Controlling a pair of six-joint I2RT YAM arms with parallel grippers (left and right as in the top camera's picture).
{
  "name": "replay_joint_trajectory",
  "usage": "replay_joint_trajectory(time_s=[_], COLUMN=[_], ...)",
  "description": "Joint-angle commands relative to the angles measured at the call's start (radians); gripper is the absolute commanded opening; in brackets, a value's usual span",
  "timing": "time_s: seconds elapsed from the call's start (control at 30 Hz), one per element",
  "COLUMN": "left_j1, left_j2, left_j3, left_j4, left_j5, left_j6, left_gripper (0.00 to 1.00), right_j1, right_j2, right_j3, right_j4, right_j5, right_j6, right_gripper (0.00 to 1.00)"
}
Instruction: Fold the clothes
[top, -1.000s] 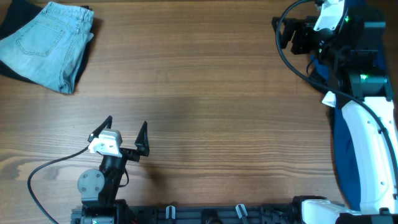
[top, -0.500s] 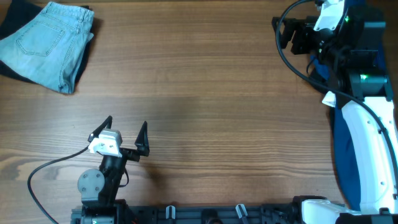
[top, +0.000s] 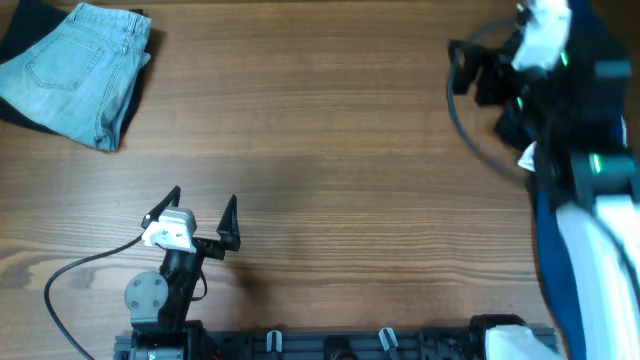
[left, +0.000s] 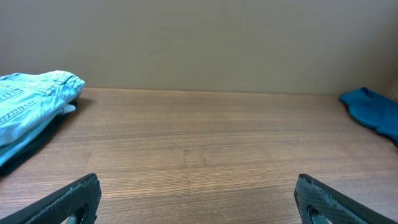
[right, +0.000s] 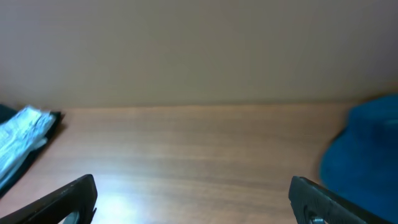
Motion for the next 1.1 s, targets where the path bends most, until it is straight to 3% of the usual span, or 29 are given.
replay_joint_trajectory(time_s=[0.0,0.17,0.6,0.87,1.07], left_j1=[-0.006,-0.006,-0.006,-0.006,-0.006], left_j2=[-0.005,-0.005,-0.005,-0.005,-0.005], left_j3=[-0.006,-0.006,-0.006,-0.006,-0.006], left_j4=[-0.002,-0.002,-0.002,-0.002,-0.002], left_j5=[-0.004,-0.004,-0.004,-0.004,-0.004], left_j6=[-0.013,-0.013,-0.013,-0.013,-0.013], left_gripper=[1.00,1.00,1.00,1.00,1.00], right_j1=[0.014,0.013,0.013,0.013,0.013], right_j2=[-0.246,-0.541,-1.014,-1.101,-1.169], right_j3=[-0.197,-0.545,-1.143,-1.266,-1.265], right_j4=[0.138,0.360,0.501,0.506,0.454], right_j5=[0.116,0.116,0.070,0.079,0.094], right_j6=[-0.117,-0.163,-0.024,-0.109,-0.135], right_gripper=[1.00,1.00,1.00,1.00,1.00])
